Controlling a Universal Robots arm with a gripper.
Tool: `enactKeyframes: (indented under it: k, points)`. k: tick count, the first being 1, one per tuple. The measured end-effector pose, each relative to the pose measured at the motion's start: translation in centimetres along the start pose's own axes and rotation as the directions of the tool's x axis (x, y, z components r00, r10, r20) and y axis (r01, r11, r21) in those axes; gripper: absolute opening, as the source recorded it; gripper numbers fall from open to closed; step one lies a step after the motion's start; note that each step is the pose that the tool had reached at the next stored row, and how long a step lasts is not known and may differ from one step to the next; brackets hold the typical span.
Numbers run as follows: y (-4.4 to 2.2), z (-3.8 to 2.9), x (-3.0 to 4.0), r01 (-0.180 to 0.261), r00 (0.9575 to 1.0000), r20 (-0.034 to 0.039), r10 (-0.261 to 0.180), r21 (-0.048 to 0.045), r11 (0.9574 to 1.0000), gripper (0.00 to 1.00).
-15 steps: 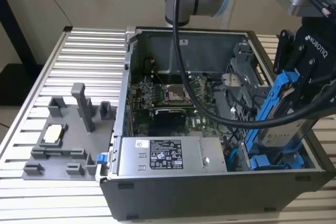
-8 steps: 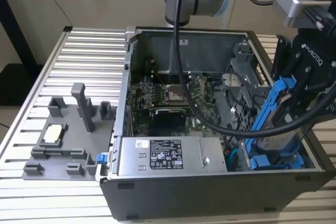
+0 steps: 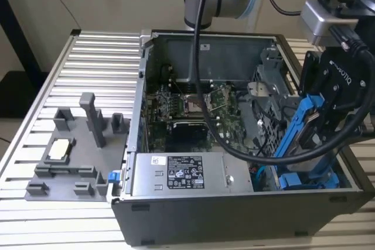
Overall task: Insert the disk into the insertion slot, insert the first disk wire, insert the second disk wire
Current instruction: 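Insert the disk into the insertion slot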
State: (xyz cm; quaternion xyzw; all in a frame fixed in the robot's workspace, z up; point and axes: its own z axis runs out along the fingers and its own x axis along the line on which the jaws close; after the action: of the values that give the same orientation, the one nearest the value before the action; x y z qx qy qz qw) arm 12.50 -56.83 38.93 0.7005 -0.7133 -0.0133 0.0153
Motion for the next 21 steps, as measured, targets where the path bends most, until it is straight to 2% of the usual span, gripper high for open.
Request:
enactKeyframes:
  k: [7,15,16,21]
  points:
    - [-0.02,0.86,-0.53,0.000,1.0000,0.0009,0.000,0.0000,1.0000,0.33]
    - [-0.03,0.90,-0.54,0.000,1.0000,0.0018,0.000,-0.0001,1.0000,0.34]
    - [-0.03,0.90,-0.54,0.000,1.0000,0.0017,0.000,0.0000,1.0000,0.40]
    - [-0.03,0.88,-0.52,0.000,1.0000,0.0016,0.000,0.0000,1.0000,0.40]
